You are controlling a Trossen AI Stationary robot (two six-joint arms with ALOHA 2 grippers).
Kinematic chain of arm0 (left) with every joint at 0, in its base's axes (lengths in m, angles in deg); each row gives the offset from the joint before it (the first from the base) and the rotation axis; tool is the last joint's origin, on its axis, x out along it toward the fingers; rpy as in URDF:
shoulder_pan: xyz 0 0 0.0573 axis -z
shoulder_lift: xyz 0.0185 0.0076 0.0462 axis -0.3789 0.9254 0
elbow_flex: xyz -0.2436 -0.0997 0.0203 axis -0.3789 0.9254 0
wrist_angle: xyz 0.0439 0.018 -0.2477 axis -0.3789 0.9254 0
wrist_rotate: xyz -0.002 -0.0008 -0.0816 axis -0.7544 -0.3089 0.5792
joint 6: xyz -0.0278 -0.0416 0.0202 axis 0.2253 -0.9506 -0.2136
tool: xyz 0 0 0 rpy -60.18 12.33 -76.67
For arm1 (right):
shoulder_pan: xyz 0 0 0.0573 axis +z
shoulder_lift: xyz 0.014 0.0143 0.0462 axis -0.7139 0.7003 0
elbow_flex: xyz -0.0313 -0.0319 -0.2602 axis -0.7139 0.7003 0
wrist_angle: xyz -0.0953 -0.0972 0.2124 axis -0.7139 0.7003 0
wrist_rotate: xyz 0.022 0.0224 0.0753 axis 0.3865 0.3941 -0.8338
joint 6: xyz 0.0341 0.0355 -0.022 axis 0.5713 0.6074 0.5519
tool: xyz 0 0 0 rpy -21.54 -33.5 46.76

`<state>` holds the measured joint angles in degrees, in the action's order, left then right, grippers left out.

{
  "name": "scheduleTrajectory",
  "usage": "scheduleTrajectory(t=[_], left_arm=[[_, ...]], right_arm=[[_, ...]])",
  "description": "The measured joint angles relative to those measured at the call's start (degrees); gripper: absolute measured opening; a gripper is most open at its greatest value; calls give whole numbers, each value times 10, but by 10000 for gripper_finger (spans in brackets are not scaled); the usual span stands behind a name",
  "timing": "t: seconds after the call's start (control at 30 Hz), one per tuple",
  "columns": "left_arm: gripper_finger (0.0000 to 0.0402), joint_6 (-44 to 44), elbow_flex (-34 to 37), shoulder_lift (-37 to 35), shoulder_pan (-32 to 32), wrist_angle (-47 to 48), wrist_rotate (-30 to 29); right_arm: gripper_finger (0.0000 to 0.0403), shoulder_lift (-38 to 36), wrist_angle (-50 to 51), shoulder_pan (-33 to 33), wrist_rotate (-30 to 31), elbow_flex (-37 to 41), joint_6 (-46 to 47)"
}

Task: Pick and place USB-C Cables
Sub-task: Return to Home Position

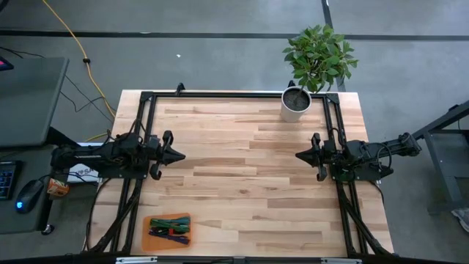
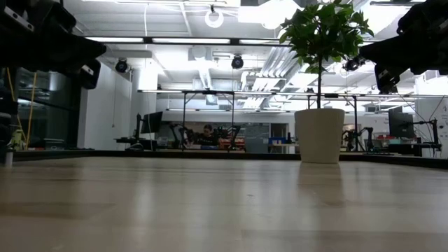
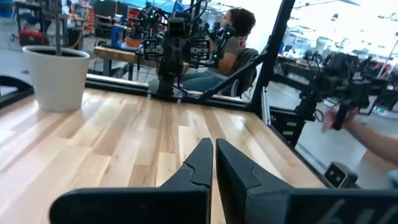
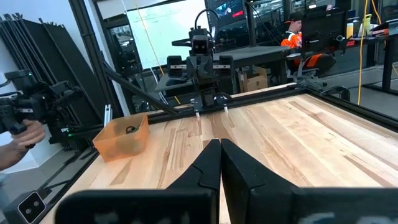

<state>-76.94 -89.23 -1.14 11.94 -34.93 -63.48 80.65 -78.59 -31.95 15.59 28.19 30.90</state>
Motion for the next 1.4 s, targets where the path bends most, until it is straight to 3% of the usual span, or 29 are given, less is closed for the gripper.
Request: scheduleTrajectory(t=[0.93, 1.2, 1.4], left_arm=[[0, -21, 0, 1, 0, -2, 0], [0, -22, 0, 1, 64, -4, -2], [0, -22, 0, 1, 75, -3, -3]], right_arm=[[0, 0, 0, 0, 0, 0, 0], [0, 0, 0, 0, 0, 0, 0], [0, 0, 0, 0, 0, 0, 0]])
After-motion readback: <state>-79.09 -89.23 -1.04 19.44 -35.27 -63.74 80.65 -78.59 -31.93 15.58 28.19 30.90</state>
